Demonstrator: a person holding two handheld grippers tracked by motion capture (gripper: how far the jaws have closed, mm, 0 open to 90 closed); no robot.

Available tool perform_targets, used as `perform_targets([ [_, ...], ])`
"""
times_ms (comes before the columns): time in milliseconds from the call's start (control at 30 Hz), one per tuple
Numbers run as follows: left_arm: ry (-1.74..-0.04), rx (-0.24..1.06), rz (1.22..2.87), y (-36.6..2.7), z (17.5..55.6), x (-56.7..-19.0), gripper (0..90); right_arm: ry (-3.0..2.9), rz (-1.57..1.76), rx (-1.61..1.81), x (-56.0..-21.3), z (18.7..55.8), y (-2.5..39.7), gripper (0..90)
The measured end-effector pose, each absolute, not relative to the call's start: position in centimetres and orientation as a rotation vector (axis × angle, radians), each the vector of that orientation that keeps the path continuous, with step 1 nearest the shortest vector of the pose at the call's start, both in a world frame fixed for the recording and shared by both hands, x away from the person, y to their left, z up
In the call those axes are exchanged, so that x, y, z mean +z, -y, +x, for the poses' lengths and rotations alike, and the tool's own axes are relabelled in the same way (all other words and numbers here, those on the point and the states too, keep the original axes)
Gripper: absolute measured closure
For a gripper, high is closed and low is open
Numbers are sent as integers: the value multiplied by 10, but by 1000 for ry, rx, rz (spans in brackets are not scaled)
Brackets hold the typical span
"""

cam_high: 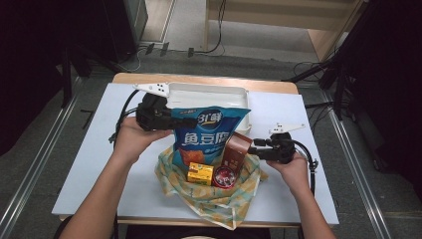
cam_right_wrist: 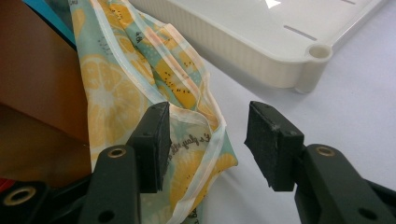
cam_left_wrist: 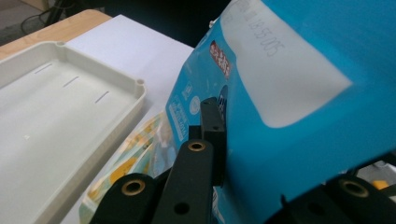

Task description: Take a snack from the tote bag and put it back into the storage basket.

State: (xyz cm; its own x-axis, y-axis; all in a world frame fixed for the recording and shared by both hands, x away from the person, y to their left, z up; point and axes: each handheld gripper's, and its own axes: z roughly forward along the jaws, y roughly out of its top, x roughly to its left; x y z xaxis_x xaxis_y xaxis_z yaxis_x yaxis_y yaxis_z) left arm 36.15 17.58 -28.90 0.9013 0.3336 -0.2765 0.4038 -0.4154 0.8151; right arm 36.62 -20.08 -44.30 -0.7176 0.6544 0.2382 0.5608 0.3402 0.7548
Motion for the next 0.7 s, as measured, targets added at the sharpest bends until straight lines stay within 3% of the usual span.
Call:
perform_targets([
  [700, -517, 2, 2048, -181, 363, -238, 900, -2491, 1112, 1336, -443, 365, 200, 513],
])
